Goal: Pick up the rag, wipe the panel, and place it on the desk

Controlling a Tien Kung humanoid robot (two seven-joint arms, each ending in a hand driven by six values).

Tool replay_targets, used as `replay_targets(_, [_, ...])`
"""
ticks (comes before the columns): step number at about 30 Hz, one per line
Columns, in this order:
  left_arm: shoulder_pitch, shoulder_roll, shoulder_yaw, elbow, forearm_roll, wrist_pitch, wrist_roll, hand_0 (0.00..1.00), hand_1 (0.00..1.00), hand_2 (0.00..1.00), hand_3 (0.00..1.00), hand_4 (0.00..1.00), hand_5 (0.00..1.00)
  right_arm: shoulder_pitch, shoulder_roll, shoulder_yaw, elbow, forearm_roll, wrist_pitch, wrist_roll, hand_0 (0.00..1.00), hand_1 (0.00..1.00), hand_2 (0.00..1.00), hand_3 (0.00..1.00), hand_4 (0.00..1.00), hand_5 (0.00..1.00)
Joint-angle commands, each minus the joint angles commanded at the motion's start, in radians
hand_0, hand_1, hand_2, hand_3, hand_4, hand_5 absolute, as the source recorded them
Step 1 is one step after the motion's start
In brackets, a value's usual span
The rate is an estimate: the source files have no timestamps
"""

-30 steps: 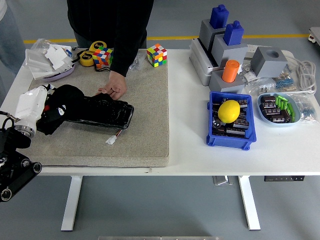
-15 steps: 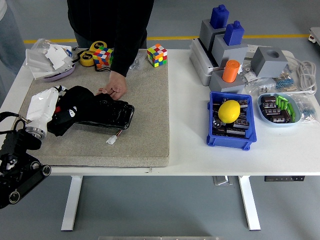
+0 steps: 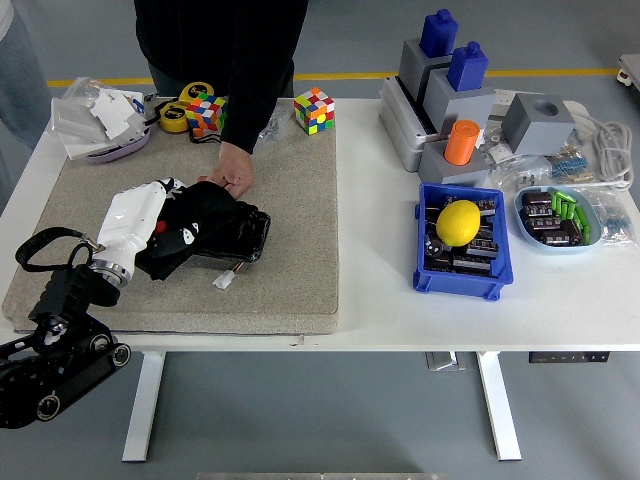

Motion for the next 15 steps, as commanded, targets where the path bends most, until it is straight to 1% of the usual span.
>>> replay_targets(8, [-0.025, -0.003, 0.054, -0.019, 0.0, -0.002, 0.006, 0.198, 0.127, 0.441, 0.631, 0.541, 0.087, 0.002, -0.004, -0.002, 0.001, 0.001, 0.0, -0.001, 0.723, 0.63, 0.675, 0.641, 0.998, 0.647])
replay_targets(15, [-0.04, -0.015, 0.081, -0.034, 0.001, -0.002, 0.007, 0.199, 0.129, 0.442, 0.633, 0.541, 0.086, 0.004, -0.005, -0.004, 0.001, 0.002, 0.0, -0.002, 0.723, 0.63, 0.675, 0.642, 0.998, 0.647])
